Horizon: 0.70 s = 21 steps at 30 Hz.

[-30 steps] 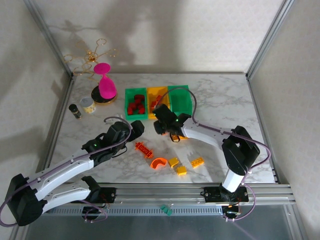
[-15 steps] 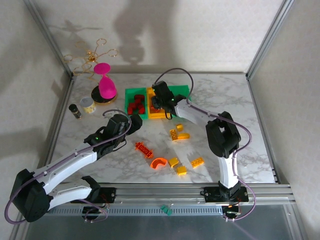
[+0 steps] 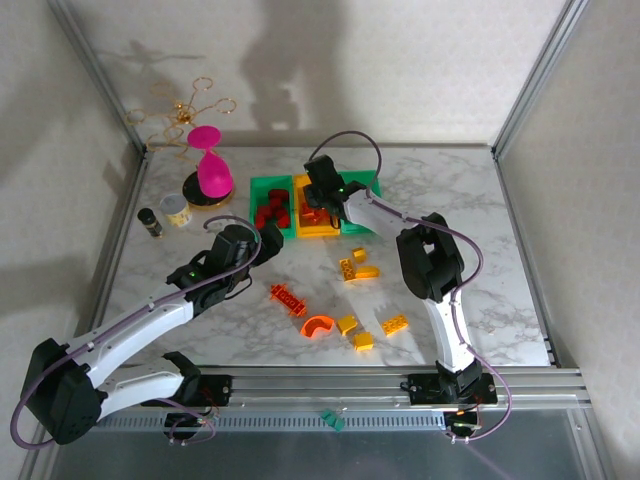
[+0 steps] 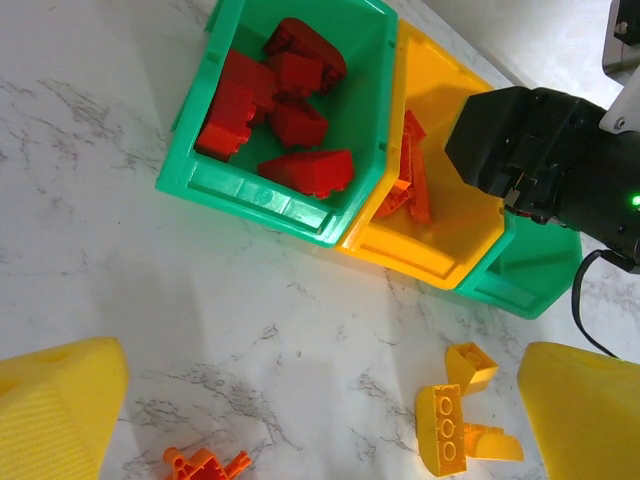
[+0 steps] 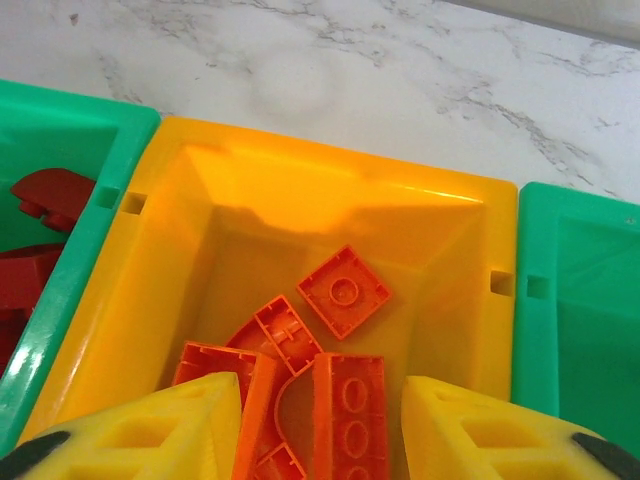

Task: Sort the legos into containers by color
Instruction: Place the lego in the container, then pick up the lego from the bottom-center of the table.

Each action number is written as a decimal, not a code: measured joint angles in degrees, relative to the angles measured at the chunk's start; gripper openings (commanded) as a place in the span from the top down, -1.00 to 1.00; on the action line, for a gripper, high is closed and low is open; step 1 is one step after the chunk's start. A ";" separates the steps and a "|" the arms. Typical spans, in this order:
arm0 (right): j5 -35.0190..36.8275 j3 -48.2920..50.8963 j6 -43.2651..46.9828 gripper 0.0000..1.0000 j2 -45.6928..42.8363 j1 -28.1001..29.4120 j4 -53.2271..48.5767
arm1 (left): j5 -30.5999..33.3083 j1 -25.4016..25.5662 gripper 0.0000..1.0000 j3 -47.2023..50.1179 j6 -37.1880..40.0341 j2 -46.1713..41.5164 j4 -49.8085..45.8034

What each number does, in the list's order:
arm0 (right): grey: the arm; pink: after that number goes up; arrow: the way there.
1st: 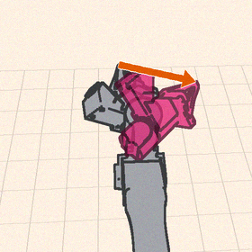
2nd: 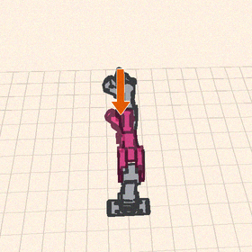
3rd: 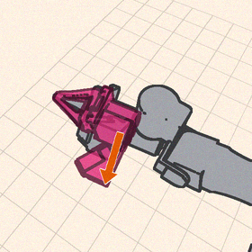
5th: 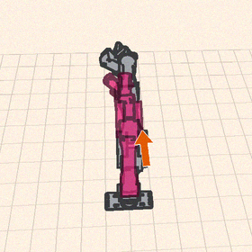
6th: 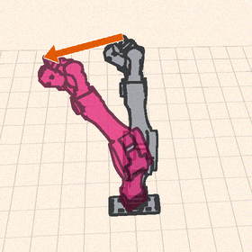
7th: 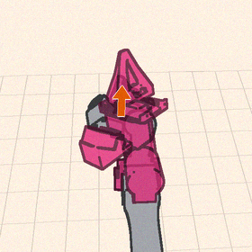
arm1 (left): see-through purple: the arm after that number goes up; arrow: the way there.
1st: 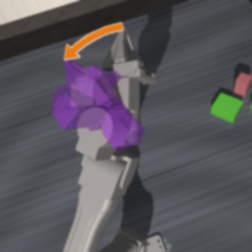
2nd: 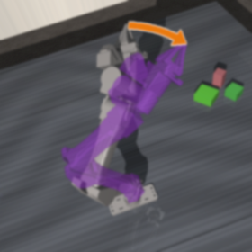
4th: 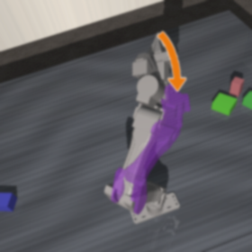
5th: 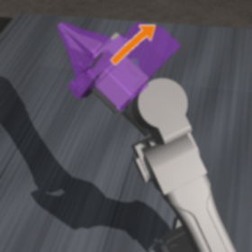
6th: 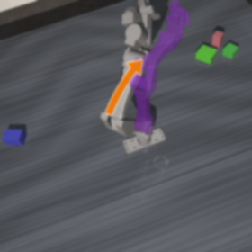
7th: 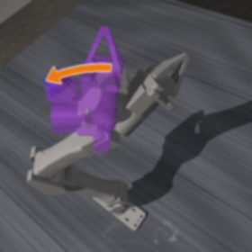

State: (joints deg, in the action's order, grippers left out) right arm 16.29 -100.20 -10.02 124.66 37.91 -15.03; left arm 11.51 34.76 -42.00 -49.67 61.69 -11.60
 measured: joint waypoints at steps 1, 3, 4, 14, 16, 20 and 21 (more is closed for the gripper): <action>-0.09 0.92 0.02 0.05 -0.72 0.11 0.31 | -0.17 0.00 -0.99 0.00 0.00 -0.09 -0.02; -0.59 4.35 0.02 0.03 -3.78 0.33 0.66 | -0.37 0.00 -0.99 0.00 -0.02 -0.46 -0.13; -0.87 5.92 0.02 0.02 -5.18 0.48 0.72 | -0.39 0.00 -0.99 0.00 -0.02 -0.79 -0.28; -3.89 24.09 -1.09 -0.14 -24.26 8.94 1.25 | -0.37 0.00 -0.99 2.95 -1.62 -9.27 -3.54; -4.68 27.26 -1.73 -0.19 -26.12 10.86 1.44 | -0.35 0.00 -0.99 4.09 -2.16 -10.84 -4.92; -6.08 34.23 -3.26 -0.30 -28.24 15.17 1.68 | -0.33 0.00 -0.99 6.82 -3.54 -14.56 -7.74; -6.21 35.34 -3.48 -0.33 -28.35 16.22 1.55 | -0.33 0.00 -0.99 7.43 -3.93 -15.39 -8.31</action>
State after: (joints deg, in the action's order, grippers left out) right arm 10.09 -64.86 -13.50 96.31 54.13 -13.47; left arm 11.18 34.76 -34.57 -53.60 46.30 -19.90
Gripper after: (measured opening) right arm 0.641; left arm 0.996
